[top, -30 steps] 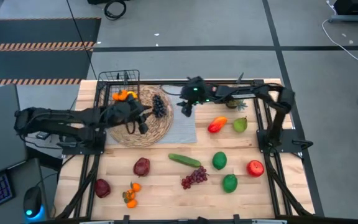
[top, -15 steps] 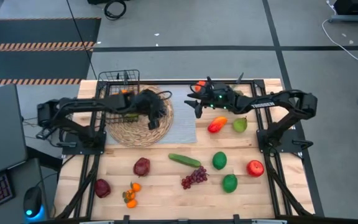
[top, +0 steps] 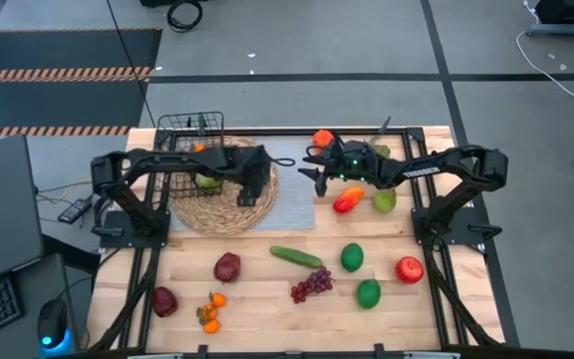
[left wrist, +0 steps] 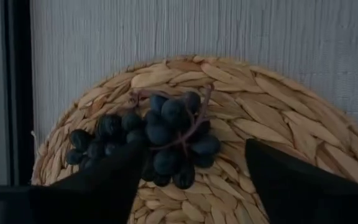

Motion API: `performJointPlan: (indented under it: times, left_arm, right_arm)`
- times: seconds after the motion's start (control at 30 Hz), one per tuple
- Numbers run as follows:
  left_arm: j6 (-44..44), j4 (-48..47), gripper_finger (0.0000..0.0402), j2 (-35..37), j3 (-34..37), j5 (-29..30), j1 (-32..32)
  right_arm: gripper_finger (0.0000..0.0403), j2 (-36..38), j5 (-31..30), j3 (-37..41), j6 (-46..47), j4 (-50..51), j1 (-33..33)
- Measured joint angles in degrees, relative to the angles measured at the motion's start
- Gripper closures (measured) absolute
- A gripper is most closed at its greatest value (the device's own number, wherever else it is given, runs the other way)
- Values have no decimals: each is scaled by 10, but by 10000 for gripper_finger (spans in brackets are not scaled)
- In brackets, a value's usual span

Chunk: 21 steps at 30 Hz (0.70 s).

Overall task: Build produce basket
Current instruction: Put the black grapes into the wire basket

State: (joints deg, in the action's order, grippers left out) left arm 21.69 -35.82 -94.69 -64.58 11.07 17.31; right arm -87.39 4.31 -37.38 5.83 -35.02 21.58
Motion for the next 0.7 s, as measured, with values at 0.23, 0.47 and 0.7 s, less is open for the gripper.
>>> performJointPlan:
  times: [0.23,0.47,0.7]
  left_arm:
    - [6,9,39,-7,0,46,-15]
    - [15,20,24,-41,1,48,-4]
    - [13,32,24,-90,1,64,21]
  right_arm:
    - [207,0,2,22,-6,-44,1]
    - [207,3,28,23,-8,-104,4]
    - [207,3,28,23,-11,-120,4]
